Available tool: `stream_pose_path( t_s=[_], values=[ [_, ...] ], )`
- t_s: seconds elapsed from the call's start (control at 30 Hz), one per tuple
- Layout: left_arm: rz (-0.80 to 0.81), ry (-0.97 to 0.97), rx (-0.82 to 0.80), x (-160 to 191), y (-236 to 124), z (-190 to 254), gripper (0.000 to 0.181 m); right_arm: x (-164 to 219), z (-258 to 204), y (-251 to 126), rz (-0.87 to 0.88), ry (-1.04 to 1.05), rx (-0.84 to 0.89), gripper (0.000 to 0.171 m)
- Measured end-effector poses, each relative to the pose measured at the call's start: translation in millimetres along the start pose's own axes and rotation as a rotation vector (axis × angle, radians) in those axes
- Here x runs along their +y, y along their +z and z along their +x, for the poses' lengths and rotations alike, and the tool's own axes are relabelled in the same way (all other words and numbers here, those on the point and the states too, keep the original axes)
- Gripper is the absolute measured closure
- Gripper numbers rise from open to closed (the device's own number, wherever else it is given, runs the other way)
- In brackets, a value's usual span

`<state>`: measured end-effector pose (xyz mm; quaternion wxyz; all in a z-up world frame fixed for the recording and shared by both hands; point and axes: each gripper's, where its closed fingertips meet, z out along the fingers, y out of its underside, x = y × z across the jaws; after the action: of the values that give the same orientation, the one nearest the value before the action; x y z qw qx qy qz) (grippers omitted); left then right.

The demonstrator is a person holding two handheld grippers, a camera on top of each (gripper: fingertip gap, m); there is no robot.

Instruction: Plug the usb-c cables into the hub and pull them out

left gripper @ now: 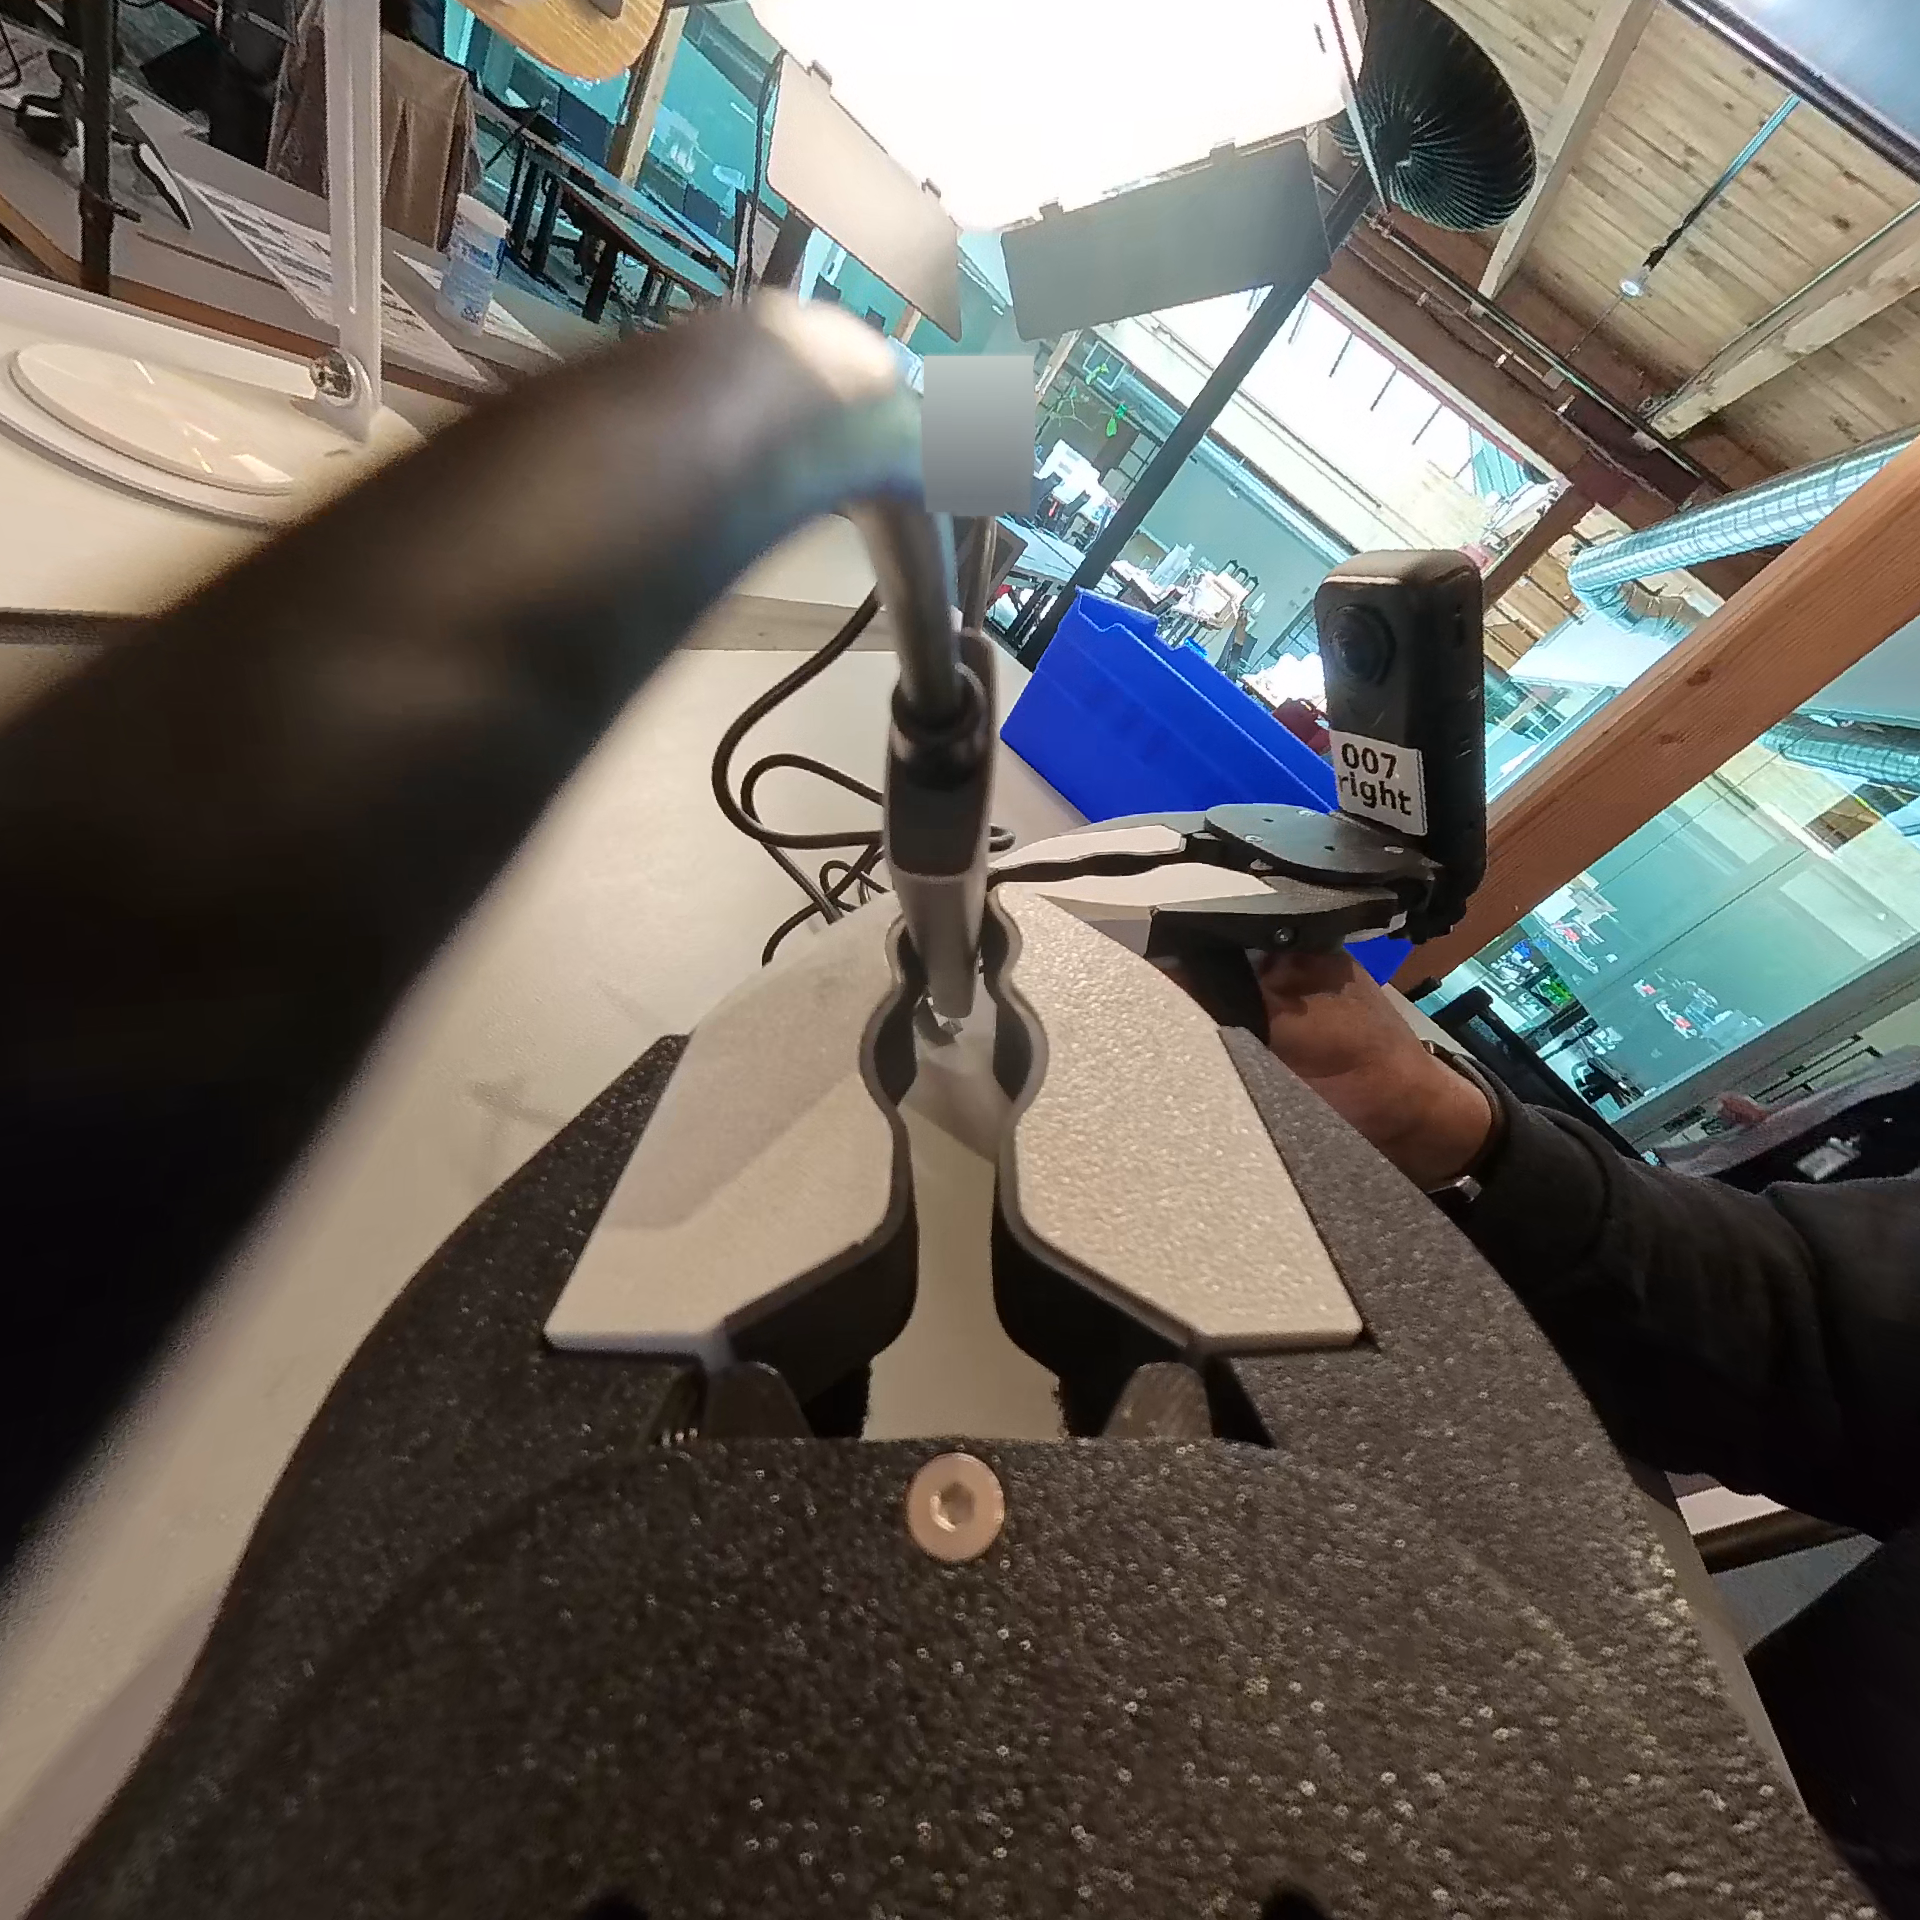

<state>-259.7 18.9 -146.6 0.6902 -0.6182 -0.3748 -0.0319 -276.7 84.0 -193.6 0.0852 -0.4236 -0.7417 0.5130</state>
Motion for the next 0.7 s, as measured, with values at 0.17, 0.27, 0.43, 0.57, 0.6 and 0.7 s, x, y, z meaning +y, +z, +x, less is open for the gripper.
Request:
stream_pose_path(
  t_s=[0.17, 0.27, 0.43, 0.57, 0.6, 0.7],
  values=[
    [0.000, 0.001, 0.000, 0.0, 0.0, 0.0, 0.171, -0.1, 0.1, 0.1, 0.000, 0.004, -0.003, 0.165],
    [-0.001, 0.001, 0.000, 0.2, 0.1, 0.1, 0.171, -0.1, 0.1, 0.3, -0.001, 0.004, -0.002, 0.165],
    [0.000, 0.002, 0.000, 0.1, 0.0, 0.2, 0.171, -0.1, 0.0, 0.5, -0.002, 0.004, -0.002, 0.165],
    [-0.001, 0.004, -0.001, 0.2, 0.1, 0.3, 0.171, -0.1, 0.2, 0.6, -0.002, 0.003, -0.002, 0.165],
    [-0.001, 0.004, -0.001, 0.2, 0.1, 0.2, 0.171, -0.1, 0.3, 0.7, -0.002, 0.003, -0.001, 0.165],
    [-0.001, 0.006, -0.002, 0.2, 0.1, 0.3, 0.171, -0.1, 0.2, 0.8, -0.003, 0.002, -0.001, 0.165]
  ],
)
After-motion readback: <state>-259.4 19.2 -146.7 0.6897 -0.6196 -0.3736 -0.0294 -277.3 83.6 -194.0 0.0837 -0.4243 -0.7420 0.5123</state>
